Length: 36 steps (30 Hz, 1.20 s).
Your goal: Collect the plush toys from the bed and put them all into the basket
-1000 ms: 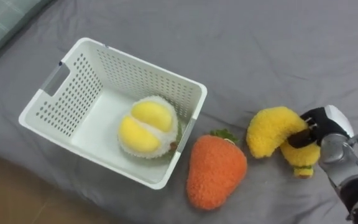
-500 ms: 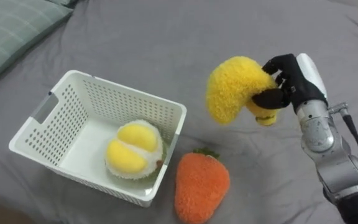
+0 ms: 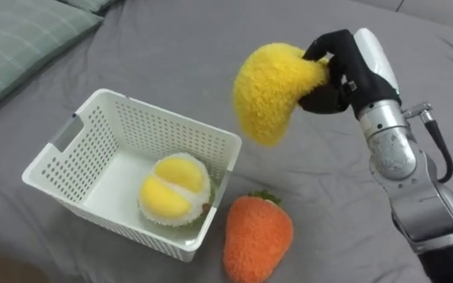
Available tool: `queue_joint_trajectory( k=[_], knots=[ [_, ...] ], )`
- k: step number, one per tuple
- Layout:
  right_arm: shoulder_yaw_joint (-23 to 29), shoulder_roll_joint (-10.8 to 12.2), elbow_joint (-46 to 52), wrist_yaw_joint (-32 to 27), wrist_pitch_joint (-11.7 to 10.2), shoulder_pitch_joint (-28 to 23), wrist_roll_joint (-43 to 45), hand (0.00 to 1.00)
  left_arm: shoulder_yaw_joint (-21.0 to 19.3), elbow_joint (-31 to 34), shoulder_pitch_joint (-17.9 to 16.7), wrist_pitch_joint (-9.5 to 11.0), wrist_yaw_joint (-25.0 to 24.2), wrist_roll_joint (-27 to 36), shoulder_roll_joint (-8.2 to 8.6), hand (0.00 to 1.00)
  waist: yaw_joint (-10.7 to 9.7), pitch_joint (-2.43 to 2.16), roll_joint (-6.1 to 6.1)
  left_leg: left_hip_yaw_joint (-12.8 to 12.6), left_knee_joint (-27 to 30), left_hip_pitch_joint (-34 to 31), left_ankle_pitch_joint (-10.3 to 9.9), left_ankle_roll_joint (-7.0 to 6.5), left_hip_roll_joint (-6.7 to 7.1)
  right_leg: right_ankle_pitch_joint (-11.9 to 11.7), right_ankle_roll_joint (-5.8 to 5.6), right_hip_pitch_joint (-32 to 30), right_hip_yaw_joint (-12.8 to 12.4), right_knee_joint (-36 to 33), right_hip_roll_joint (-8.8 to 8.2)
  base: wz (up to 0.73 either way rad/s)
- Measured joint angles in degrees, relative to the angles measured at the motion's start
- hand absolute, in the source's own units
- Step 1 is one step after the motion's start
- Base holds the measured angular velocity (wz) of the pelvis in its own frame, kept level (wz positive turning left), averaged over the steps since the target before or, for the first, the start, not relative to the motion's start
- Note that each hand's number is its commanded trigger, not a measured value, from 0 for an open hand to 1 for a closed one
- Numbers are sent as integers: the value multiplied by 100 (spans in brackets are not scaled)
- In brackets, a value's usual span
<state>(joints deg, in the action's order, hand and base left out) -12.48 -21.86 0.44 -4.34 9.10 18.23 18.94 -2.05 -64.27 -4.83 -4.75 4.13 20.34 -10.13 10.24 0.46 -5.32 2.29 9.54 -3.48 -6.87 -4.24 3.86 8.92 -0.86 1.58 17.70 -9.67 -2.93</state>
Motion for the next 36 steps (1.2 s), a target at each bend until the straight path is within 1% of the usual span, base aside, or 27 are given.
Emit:
queue_joint_trajectory(
  k=[1,2,4,6,7,8,10,12,15,17,18,20,21,22,23,25,26,27,28,29,30,31,32,33,34,36],
  knots=[
    [0,45,75,75,91,0,64,100,-6,-3,-6,-16,-19,-73,3,0,41,3,-5,4,1,1,-2,-2,2,0,0,-1,13,1,-2,5],
    [1,82,90,86,109,0,91,100,-9,-3,-7,-27,-29,-88,9,0,55,3,-5,4,1,2,-3,-4,3,0,0,-1,16,1,-2,0],
    [-24,288,169,156,235,7,282,100,-10,-2,-4,-39,-77,-91,22,0,115,5,-5,26,0,-14,-7,-6,7,0,0,4,14,0,0,0],
    [-117,417,174,224,295,98,327,100,-12,-2,-6,-39,-82,-109,39,0,134,6,-4,31,1,-9,-7,-6,6,0,0,3,14,2,0,0],
    [-197,460,173,264,296,138,389,100,-12,-2,-7,-39,-87,-186,46,0,180,7,-2,32,0,10,-8,-5,6,0,0,4,7,3,2,0],
    [-226,471,174,277,295,145,397,100,-14,-2,-7,-39,-87,-229,49,0,218,7,-3,31,0,11,-8,-4,5,0,0,3,11,3,2,0],
    [-298,516,173,329,302,150,444,100,-14,22,4,-34,-83,-315,60,0,367,10,2,39,2,10,-8,-5,9,0,0,6,89,5,-7,0],
    [-404,529,172,336,311,156,444,100,-14,22,-13,-33,-72,-313,60,0,434,13,2,47,2,14,-8,-5,9,0,-1,22,137,7,-13,5],
    [-614,579,163,396,357,232,439,100,-7,24,-26,-45,-47,-310,59,0,494,29,-6,90,7,18,-7,-4,15,1,-1,37,172,5,-16,6],
    [-724,582,158,472,357,292,442,100,-13,24,3,-67,-47,-312,57,0,559,37,-12,117,-7,2,-8,-4,20,1,-2,43,239,5,-20,4],
    [-765,592,157,476,360,303,442,100,-16,21,40,-76,-47,-353,55,0,603,46,-30,171,-13,-5,-7,-3,33,3,-5,48,269,4,-24,15],
    [-863,670,121,474,362,358,467,100,-11,13,77,-97,-50,-388,37,0,640,77,-81,226,-24,-18,-3,3,44,5,-7,42,274,10,-24,12],
    [-939,751,91,490,374,383,587,100,-13,-3,101,-121,-55,-426,33,0,693,94,-122,237,-23,-25,0,6,44,5,-7,34,273,12,-22,4],
    [-1049,815,42,502,426,402,654,100,-9,-5,105,-130,-61,-430,36,0,760,84,-159,242,-19,-29,-1,6,45,5,-7,34,278,18,-21,3],
    [-1131,847,-14,515,451,444,676,100,-9,-6,102,-143,-59,-431,36,0,777,80,-176,247,-16,-28,0,6,46,4,-7,37,282,18,-21,0],
    [-1389,922,-325,703,478,626,686,100,-9,-5,129,-173,-52,-434,48,0,894,78,-229,261,18,-26,2,4,55,4,-6,49,287,26,-25,4],
    [-1400,950,-394,741,479,634,686,100,-8,0,137,-173,-51,-433,52,0,917,72,-240,271,25,-30,4,2,62,4,-6,51,290,26,-29,9],
    [-1426,1018,-504,793,528,659,686,100,-5,6,137,-173,-44,-432,55,0,958,65,-251,293,51,-54,8,-4,73,4,-6,53,296,26,-37,10],
    [-1434,1085,-606,828,550,683,693,100,-6,5,137,-175,-19,-434,55,0,1025,65,-255,301,74,-82,8,-6,83,4,-6,44,299,27,-44,8],
    [-1446,1107,-663,831,553,695,715,100,-6,5,138,-175,0,-434,55,0,1048,68,-256,301,76,-86,7,-8,88,4,-6,41,300,27,-49,4],
    [-1487,1120,-795,832,555,729,735,82,-8,3,125,-175,38,-434,52,0,1075,68,-256,318,78,-87,8,-16,100,4,-6,45,304,24,-57,9],
    [-1514,1127,-938,843,560,778,756,51,-9,-4,90,-177,57,-434,40,0,1088,70,-261,371,85,-102,7,-18,114,4,-7,51,310,16,-59,16],
    [-1514,1123,-986,843,568,779,760,30,-9,-4,88,-178,65,-434,36,0,1089,71,-266,413,89,-113,9,-20,124,4,-7,53,319,13,-62,23],
    [-1514,1125,-1117,846,576,780,757,0,-8,0,99,-183,71,-433,36,0,1101,73,-278,443,109,-112,13,-26,133,5,-8,59,319,14,-70,15],
    [-1516,1141,-1260,882,577,781,757,0,-9,5,78,-208,73,-438,51,0,1170,76,-283,446,109,-110,16,-30,140,6,-9,65,310,17,-73,9],
    [-1514,1220,-1565,882,585,782,755,0,-9,5,65,-243,73,-490,60,0,1223,80,-293,463,113,-109,19,-33,147,8,-13,81,340,20,-78,3]
  ],
)
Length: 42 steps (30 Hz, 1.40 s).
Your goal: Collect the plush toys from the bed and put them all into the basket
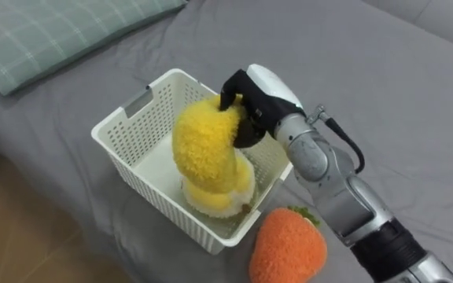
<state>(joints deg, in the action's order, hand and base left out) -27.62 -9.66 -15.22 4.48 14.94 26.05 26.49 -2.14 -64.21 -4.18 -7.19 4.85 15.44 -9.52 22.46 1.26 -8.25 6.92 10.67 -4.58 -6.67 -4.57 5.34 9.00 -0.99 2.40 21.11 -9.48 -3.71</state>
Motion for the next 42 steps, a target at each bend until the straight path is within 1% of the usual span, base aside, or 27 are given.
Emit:
queue_joint_trajectory(
  k=[1,4,7,11,15,21,24,27,30,33,36,38,39,42],
  knots=[
    [0,64,-194,0,2,0,-12,0,1,9,-12,0,8,4,2,0,17,6,-11,2,-5,1,0,0,1,2,-3,3,3,-2,-4,4],
    [-1,131,-457,1,2,0,-24,0,2,10,-19,1,81,5,20,0,77,24,-33,2,-15,-15,-1,-1,9,8,-13,-4,2,-2,-10,0],
    [1,122,-463,-14,-8,0,-24,0,3,12,-21,5,126,5,25,0,104,23,-39,2,-13,-9,0,-1,10,8,-13,2,2,-3,-12,0],
    [5,122,-464,-42,-43,0,-26,0,12,20,-21,13,164,5,42,0,77,24,-37,8,-14,-6,0,-2,12,8,-13,14,10,1,-11,0],
    [13,111,-463,-174,-72,0,-24,0,5,60,-31,13,259,4,94,0,67,25,-35,7,-13,-6,0,-2,13,9,-14,15,8,9,-8,0],
    [14,82,-460,-235,-194,0,-22,0,3,260,-56,15,345,-112,117,0,61,48,4,-13,-2,17,0,-1,18,9,-14,54,-29,85,-1,-1],
    [16,68,-460,-239,-241,0,-27,0,3,269,-57,14,345,-130,123,0,30,45,10,-25,-13,18,0,-2,17,9,-14,47,-45,85,-2,-3],
    [20,45,-460,-246,-241,0,-29,0,5,270,-68,8,345,-145,125,0,-5,40,27,-26,-4,21,0,-2,18,8,-14,45,-46,86,-2,0],
    [28,-23,-417,-246,-241,0,-40,0,4,306,-85,5,345,-145,148,0,-20,22,78,-30,-6,20,0,-3,18,9,-14,44,-48,86,-3,0],
    [92,-39,-380,-245,-241,0,-129,0,10,305,-88,6,347,-139,173,0,-35,-7,132,-32,-7,23,3,-5,18,9,-14,46,-51,87,-1,0],
    [336,-34,-142,-244,-244,0,-389,0,-8,292,-121,12,346,-145,172,0,-176,-15,148,-21,2,19,9,-7,20,9,-14,56,-53,90,2,1],
    [502,-38,75,-305,-254,0,-510,0,-9,282,-153,12,343,-145,172,0,-229,-17,151,-28,2,26,9,-8,20,9,-14,60,-57,89,2,0],
    [604,-37,185,-377,-279,-1,-595,0,-8,280,-165,12,340,-143,175,0,-294,-16,154,-28,9,33,9,-8,20,8,-14,71,-58,89,2,0],
    [732,-84,286,-602,-379,-1,-804,0,-23,278,-185,12,337,-145,172,0,-374,-14,181,-29,19,57,9,-8,20,8,-14,89,-66,87,-1,0]
  ],
)
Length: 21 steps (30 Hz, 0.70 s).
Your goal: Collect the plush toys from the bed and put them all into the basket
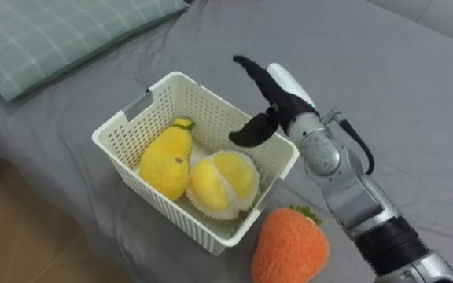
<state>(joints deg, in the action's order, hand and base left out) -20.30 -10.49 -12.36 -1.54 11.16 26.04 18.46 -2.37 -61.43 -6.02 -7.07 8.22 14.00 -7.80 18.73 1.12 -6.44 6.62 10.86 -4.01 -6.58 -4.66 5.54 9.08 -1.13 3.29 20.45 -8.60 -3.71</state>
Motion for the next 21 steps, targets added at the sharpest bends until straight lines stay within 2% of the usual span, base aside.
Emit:
queue_joint_trajectory(
  k=[5,8,9,11,14,18,21],
  knots=[
    [135,-77,0,-156,-2,-11,-149,0,-98,-5,-4,-6,-8,-1,4,0,-36,-13,55,-34,-5,18,-1,0,-6,0,0,-18,-59,-10,0,-3],
    [228,-77,2,-228,-78,-56,-135,0,-197,7,-43,-7,-21,-5,25,0,-194,-45,119,-38,-3,27,1,-4,-3,-1,0,1,-28,-10,-12,3],
    [378,-78,22,-233,-188,-169,-158,0,-232,8,-64,0,-29,-3,28,0,-277,-49,150,-41,-7,45,7,-14,0,0,0,34,-10,-2,-16,6],
    [617,-106,92,-321,-309,-480,-195,0,-322,-2,-112,41,-42,3,38,0,-287,-61,177,-79,-46,112,6,-21,-2,0,0,73,-4,-3,-21,-8],
    [748,-216,120,-376,-313,-941,-200,0,-367,-53,-179,118,-41,3,41,0,-354,-63,183,-168,-101,162,9,-28,-12,1,-3,66,-97,-11,-25,-19],
    [1040,-226,120,-346,-318,-1456,-236,0,-443,-51,-264,121,-24,96,55,0,-643,-65,187,-267,-108,204,5,-33,-28,1,-3,58,-259,-20,-14,-13],
    [1284,-230,120,-327,-303,-1711,-368,0,-529,-47,-318,121,-38,104,67,0,-774,-80,214,-369,-134,255,-4,-40,-56,0,-4,47,-344,-60,-20,-20]
  ],
)
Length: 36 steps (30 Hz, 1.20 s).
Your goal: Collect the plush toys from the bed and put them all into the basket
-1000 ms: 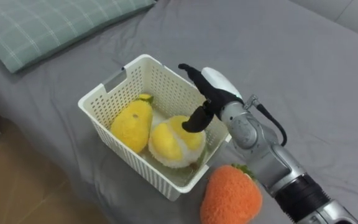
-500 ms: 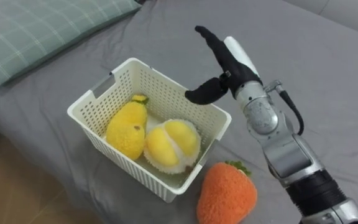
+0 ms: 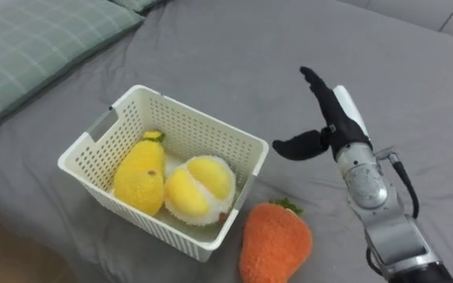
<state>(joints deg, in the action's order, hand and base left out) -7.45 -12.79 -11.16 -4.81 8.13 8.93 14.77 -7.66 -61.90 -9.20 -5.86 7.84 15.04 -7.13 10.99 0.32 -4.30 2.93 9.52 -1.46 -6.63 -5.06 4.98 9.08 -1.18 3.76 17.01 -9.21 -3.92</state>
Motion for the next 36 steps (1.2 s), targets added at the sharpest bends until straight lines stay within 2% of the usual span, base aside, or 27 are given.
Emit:
queue_joint_trajectory(
  k=[2,6,8,10,13,20,22,25,28,36],
  knots=[
    [82,-51,4,-1,4,-62,-135,0,-50,0,-34,0,3,12,-3,0,-40,-23,20,-119,-3,17,-22,0,-37,0,0,-56,-119,-61,4,-27],
    [252,-84,40,3,-73,-398,-204,0,-113,-3,-37,18,-3,15,-6,0,-288,-51,61,-200,3,31,-32,-2,-57,-1,0,-54,-140,-65,13,-9],
    [253,-83,40,4,-81,-583,-198,0,-160,-3,-39,53,-3,23,-11,0,-320,-42,80,-229,1,36,-40,-4,-65,-2,-1,-64,-158,-73,14,-10],
    [248,-70,43,34,-80,-780,-86,0,-165,-3,-43,108,0,21,-12,0,-347,-29,109,-280,-10,26,-76,-3,-76,-3,-2,-80,-285,-86,49,-17],
    [204,-57,42,100,-80,-942,-73,0,-88,2,-45,126,7,89,-10,0,-430,-29,111,-318,-8,37,-89,-3,-83,-3,-2,-77,-302,-85,52,-6],
    [101,-38,19,248,-108,-1363,-67,0,136,3,-39,246,26,118,-5,0,-441,-20,113,-453,-12,115,-125,1,-123,-5,-3,-68,-415,-74,87,-10],
    [60,-34,3,279,-108,-1469,16,0,185,0,-32,253,34,117,-5,0,-446,-1,143,-449,-15,93,-157,9,-130,-4,-3,-69,-426,-74,100,-5],
    [-36,-2,-351,313,-134,-1466,221,0,220,-1,-31,254,36,118,-6,0,-457,-3,139,-435,-15,91,-181,17,-137,-4,-3,-66,-427,-63,110,-1],
    [-63,133,-619,386,-114,-1468,305,0,229,-2,-48,252,35,118,5,0,-433,1,139,-443,-13,84,-180,19,-142,-4,-3,-93,-425,-49,112,0],
    [-483,219,-603,730,-93,-1475,506,0,222,12,-39,252,26,104,41,0,-411,-9,122,-472,-9,102,-184,12,-141,-4,-3,-92,-432,-41,112,0]
  ],
)
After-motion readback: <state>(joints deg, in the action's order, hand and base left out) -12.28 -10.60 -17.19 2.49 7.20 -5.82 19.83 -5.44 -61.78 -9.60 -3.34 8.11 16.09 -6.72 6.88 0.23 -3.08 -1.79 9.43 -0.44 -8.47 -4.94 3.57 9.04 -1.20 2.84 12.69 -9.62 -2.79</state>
